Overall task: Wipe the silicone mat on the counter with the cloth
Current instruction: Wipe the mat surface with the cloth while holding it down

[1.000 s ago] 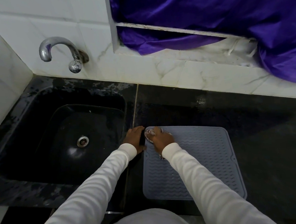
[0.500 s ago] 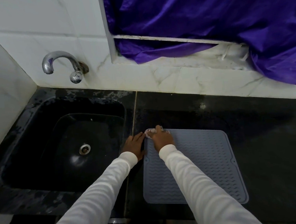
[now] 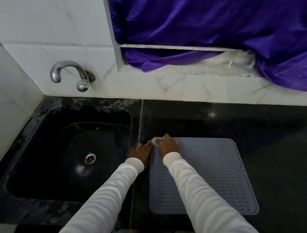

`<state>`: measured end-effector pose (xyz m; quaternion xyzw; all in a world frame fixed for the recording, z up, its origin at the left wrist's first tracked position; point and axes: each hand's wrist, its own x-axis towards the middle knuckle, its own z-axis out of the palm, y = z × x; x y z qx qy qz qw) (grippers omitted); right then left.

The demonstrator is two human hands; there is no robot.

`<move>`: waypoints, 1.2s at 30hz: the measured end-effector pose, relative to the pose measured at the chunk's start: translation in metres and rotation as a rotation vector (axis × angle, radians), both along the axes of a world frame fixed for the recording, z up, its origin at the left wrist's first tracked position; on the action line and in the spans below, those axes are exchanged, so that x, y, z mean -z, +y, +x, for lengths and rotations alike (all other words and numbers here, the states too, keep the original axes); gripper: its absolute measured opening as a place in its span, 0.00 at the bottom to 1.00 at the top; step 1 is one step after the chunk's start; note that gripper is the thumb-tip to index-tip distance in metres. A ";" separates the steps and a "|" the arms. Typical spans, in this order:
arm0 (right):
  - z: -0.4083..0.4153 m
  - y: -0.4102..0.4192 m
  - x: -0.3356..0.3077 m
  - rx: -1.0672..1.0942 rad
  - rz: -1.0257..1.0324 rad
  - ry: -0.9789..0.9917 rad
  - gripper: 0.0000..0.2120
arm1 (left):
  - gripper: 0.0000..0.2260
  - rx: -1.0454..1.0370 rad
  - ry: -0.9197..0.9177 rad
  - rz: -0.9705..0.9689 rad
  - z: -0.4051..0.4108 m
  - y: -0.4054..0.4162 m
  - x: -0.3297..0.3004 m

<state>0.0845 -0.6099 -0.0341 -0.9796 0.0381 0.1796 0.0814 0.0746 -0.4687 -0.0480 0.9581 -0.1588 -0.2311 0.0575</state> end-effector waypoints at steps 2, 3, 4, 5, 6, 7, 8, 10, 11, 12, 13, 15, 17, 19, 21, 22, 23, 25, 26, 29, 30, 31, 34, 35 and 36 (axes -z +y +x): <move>-0.002 0.002 0.006 -0.094 -0.027 0.045 0.23 | 0.33 0.000 -0.016 -0.005 0.000 0.000 0.001; -0.004 0.001 0.009 -0.146 -0.036 0.072 0.26 | 0.33 -0.005 -0.022 -0.018 0.000 0.000 0.002; -0.005 0.000 0.011 -0.193 -0.051 0.096 0.28 | 0.33 -0.016 -0.028 -0.038 -0.002 0.001 0.004; -0.008 -0.003 0.011 -0.221 -0.060 0.111 0.30 | 0.33 -0.033 -0.034 -0.067 -0.003 0.003 0.006; -0.010 -0.006 0.012 -0.242 -0.058 0.108 0.32 | 0.33 -0.058 -0.045 -0.104 -0.004 0.004 0.008; -0.013 -0.009 0.009 -0.255 -0.051 0.092 0.33 | 0.34 -0.085 -0.053 -0.145 -0.005 0.005 0.010; -0.017 -0.012 0.006 -0.263 -0.042 0.066 0.33 | 0.34 -0.108 -0.056 -0.186 -0.005 0.006 0.011; -0.024 -0.014 0.006 -0.286 -0.017 0.017 0.31 | 0.34 -0.134 -0.065 -0.235 -0.005 0.007 0.009; -0.027 -0.014 0.007 -0.293 -0.002 0.015 0.30 | 0.34 -0.136 -0.067 -0.242 -0.004 0.006 0.009; -0.030 -0.013 0.011 -0.292 0.017 0.024 0.28 | 0.34 -0.134 -0.075 -0.244 -0.004 0.006 0.009; -0.032 -0.012 0.012 -0.296 0.024 0.032 0.26 | 0.34 -0.135 -0.072 -0.246 -0.003 0.006 0.011; -0.037 -0.008 0.011 -0.324 -0.004 0.031 0.25 | 0.35 -0.148 -0.075 -0.251 -0.003 0.006 0.012; -0.043 -0.005 0.010 -0.366 -0.058 0.028 0.26 | 0.35 -0.166 -0.079 -0.240 -0.003 0.006 0.011; -0.048 -0.003 0.013 -0.399 -0.080 0.015 0.25 | 0.35 -0.186 -0.068 -0.242 -0.004 0.004 0.008; -0.054 -0.005 0.016 -0.405 -0.068 0.019 0.25 | 0.36 -0.201 -0.059 -0.252 -0.004 0.005 0.010; -0.057 -0.008 0.018 -0.417 -0.064 0.022 0.26 | 0.36 -0.200 -0.060 -0.247 -0.004 0.006 0.011; -0.061 -0.010 0.018 -0.429 -0.069 0.030 0.26 | 0.36 -0.192 -0.056 -0.241 -0.004 0.006 0.011; -0.068 -0.015 0.020 -0.435 -0.088 0.023 0.27 | 0.36 -0.210 -0.042 -0.241 -0.006 0.004 0.008; -0.071 -0.016 0.019 -0.427 -0.079 0.009 0.27 | 0.36 -0.229 -0.036 -0.241 -0.007 0.003 0.008; -0.077 -0.014 0.023 -0.379 -0.057 0.034 0.28 | 0.36 -0.245 -0.037 -0.231 -0.009 0.002 0.008; -0.082 -0.013 0.023 -0.359 -0.059 0.046 0.28 | 0.36 -0.233 -0.045 -0.222 -0.009 0.003 0.007; -0.087 -0.011 0.022 -0.324 -0.049 0.056 0.27 | 0.36 -0.206 -0.059 -0.206 -0.009 0.004 0.005; -0.103 -0.007 0.023 -0.275 -0.020 0.071 0.26 | 0.33 -0.090 -0.120 -0.154 -0.008 0.004 0.002; -0.108 -0.004 0.024 -0.271 -0.024 0.081 0.27 | 0.33 -0.064 -0.130 -0.142 -0.008 0.004 0.001; -0.110 -0.001 0.024 -0.266 -0.030 0.089 0.27 | 0.32 -0.052 -0.132 -0.127 -0.008 0.004 0.001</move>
